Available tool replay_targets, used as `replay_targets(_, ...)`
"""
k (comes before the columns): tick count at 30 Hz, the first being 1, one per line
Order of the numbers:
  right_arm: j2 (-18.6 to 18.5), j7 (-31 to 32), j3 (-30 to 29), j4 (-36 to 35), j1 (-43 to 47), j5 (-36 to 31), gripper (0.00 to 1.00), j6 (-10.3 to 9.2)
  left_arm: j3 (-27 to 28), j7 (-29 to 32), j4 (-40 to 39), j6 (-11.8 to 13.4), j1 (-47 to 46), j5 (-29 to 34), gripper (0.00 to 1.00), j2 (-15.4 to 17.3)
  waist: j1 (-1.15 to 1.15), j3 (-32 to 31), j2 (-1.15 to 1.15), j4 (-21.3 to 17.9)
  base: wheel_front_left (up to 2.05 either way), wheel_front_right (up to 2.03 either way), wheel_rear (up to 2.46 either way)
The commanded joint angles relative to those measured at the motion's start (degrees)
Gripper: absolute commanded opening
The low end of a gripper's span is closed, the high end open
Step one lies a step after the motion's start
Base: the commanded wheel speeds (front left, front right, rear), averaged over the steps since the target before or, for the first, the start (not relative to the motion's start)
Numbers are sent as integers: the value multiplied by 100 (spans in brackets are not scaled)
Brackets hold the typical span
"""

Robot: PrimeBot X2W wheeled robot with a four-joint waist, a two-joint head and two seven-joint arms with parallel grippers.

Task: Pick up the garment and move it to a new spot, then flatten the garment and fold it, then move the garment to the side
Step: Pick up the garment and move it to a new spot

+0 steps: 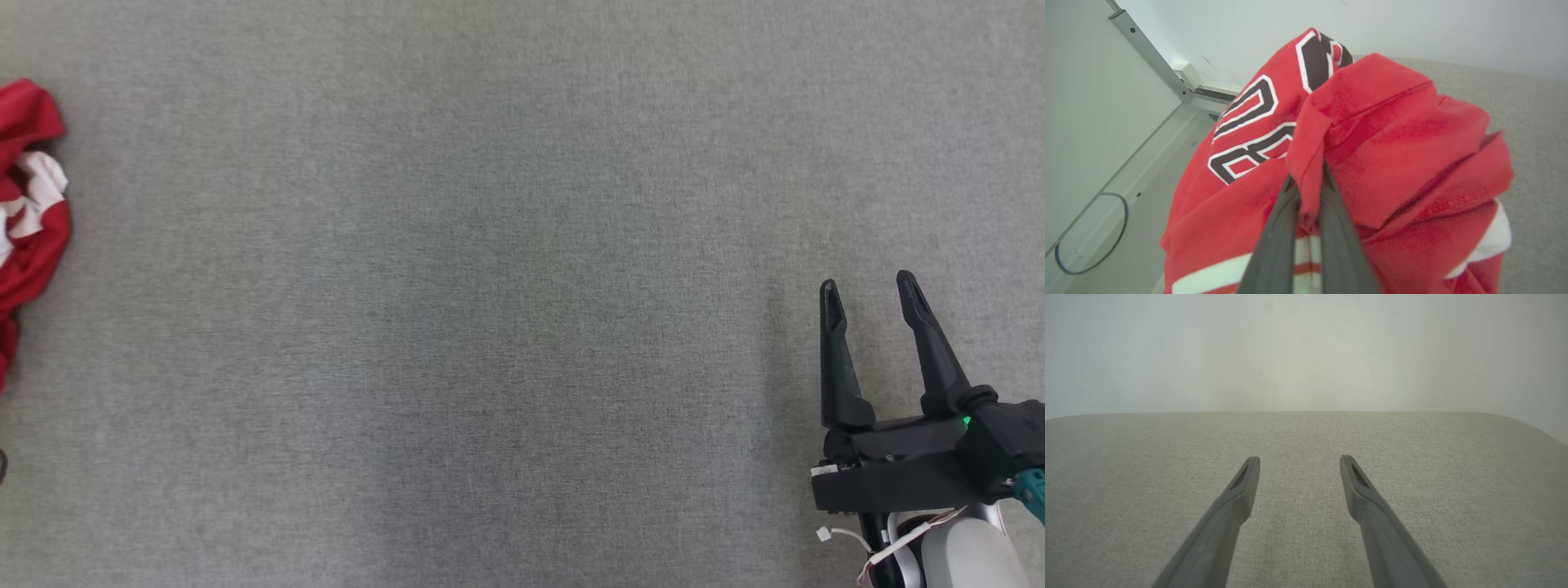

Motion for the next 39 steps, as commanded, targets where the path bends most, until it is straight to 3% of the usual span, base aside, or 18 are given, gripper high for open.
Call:
replay_targets(1, -19, 3, 10, -1, 0, -29, 100, -12, 22, -98, 10, 3, -112, -1, 0, -9, 0, -82, -1, 52, 0, 0, 0)
replay_targets(12, 90, -133, 84, 299, 155, 86, 100, -12, -139, -1015, -492, -39, -690, 183, 0, 120, 0, -755, -1, 148, 0, 0, 0)
replay_targets(22, 188, -315, 116, 725, 293, 291, 100, -12, -685, -599, -2222, -97, -1565, 351, 0, -128, 0, -1219, -1, -88, 0, 0, 0)
replay_targets(28, 206, -371, 175, 901, 268, 404, 100, -12, -1030, -171, -3121, -79, -1908, 298, 0, -505, 0, -1330, -1, -394, 0, 0, 0)
replay_targets(39, 208, -400, 307, 1012, 282, 746, 100, -12, -1838, 264, -4176, 11, -1703, 71, 0, -1627, 0, -1331, -1, -1228, 0, 0, 0)
